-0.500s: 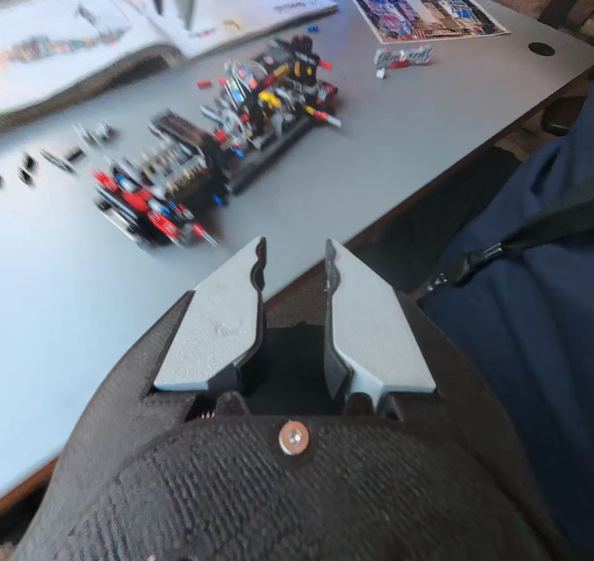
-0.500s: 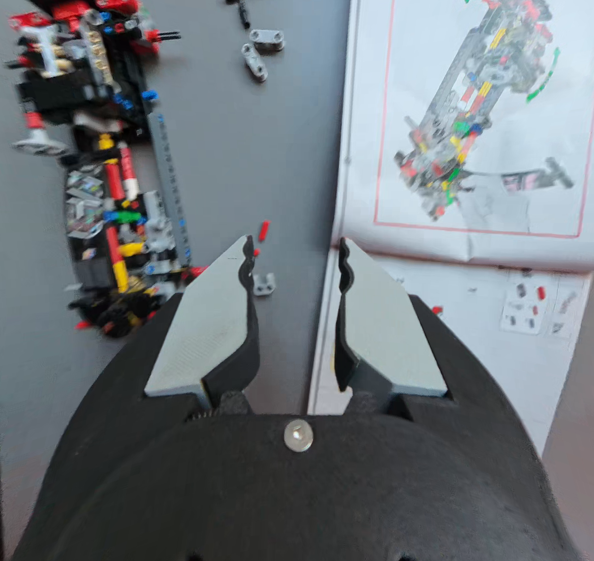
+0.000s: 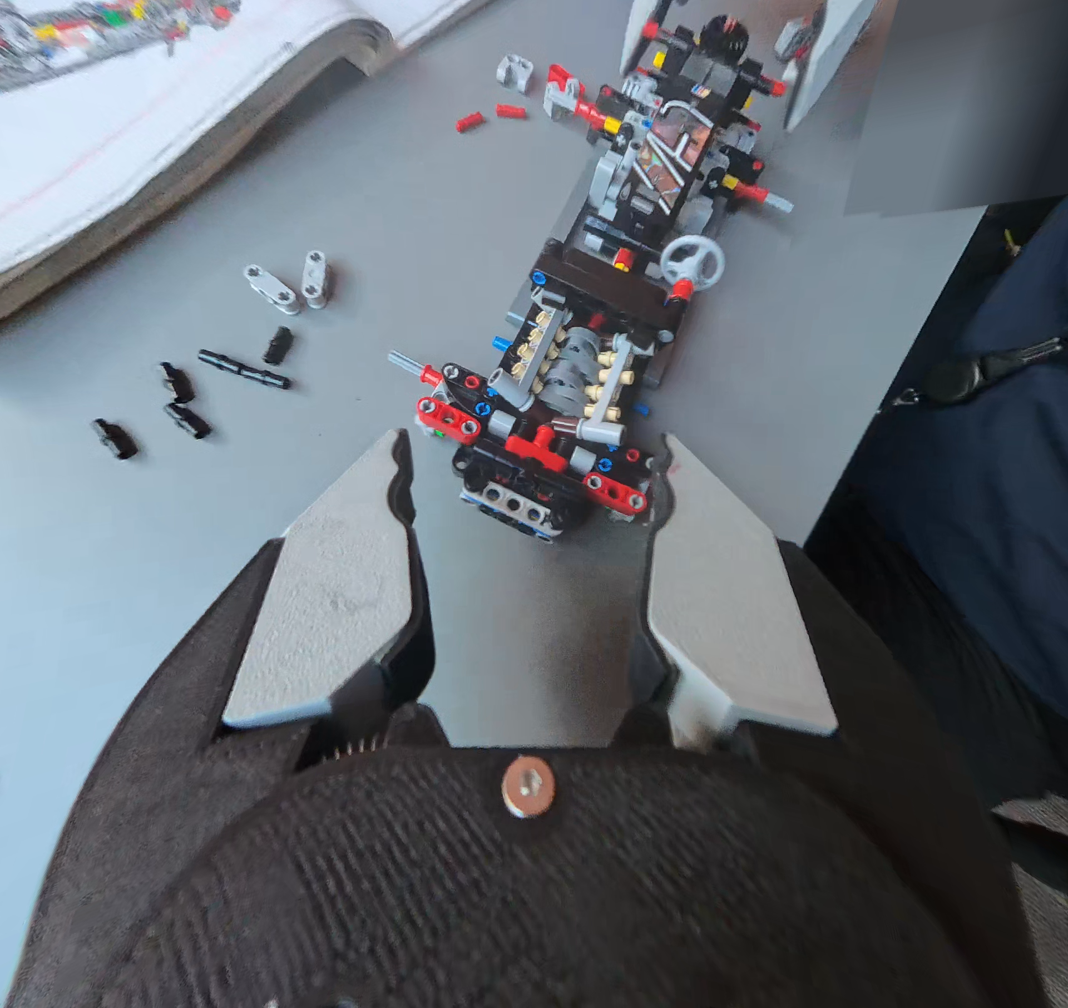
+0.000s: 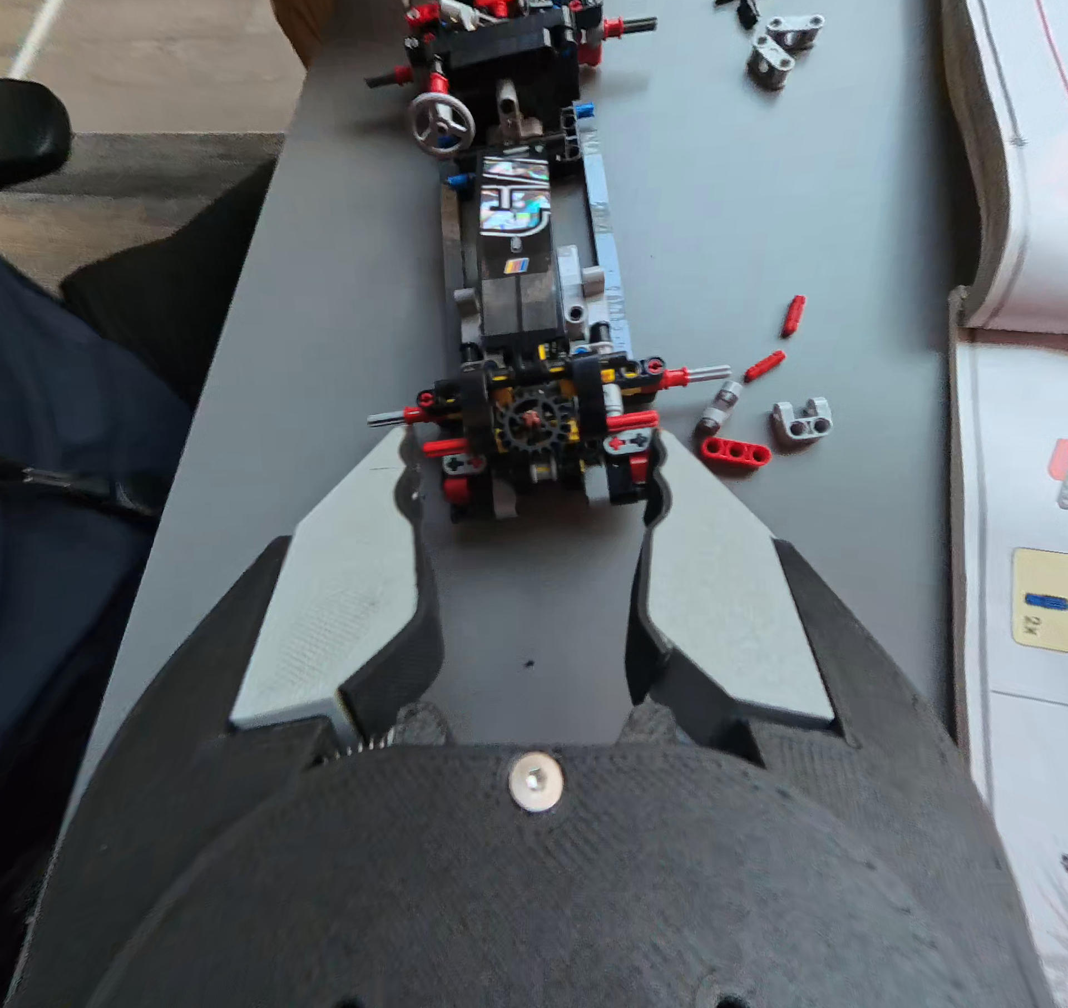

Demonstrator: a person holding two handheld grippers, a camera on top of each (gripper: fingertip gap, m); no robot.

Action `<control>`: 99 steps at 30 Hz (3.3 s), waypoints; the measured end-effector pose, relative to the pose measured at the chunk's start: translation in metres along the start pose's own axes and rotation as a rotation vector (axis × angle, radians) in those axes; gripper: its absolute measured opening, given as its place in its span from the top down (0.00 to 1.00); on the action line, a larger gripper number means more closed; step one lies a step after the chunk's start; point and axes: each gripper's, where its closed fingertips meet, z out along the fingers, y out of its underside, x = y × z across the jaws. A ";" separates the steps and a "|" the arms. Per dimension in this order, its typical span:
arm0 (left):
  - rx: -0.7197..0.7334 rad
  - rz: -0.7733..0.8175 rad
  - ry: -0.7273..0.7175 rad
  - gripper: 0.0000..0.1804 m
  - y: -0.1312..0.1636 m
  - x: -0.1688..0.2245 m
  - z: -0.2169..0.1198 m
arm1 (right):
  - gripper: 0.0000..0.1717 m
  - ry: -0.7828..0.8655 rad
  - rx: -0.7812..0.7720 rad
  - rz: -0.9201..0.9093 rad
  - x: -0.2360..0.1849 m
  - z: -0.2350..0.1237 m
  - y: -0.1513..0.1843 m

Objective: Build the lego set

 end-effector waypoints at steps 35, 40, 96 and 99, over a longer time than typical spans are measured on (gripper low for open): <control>0.242 -0.169 -0.243 0.65 0.026 0.048 -0.062 | 0.62 0.521 0.340 0.142 -0.041 -0.115 0.027; 0.236 -0.200 -0.279 0.65 0.031 0.055 -0.068 | 0.63 0.620 0.368 0.234 -0.038 -0.158 0.061; 0.290 0.009 -0.321 0.76 -0.006 0.167 -0.031 | 0.74 0.728 0.384 0.035 -0.047 -0.143 0.096; 0.264 0.078 -0.293 0.75 -0.036 0.153 -0.016 | 0.74 0.697 0.415 0.068 -0.051 -0.142 0.096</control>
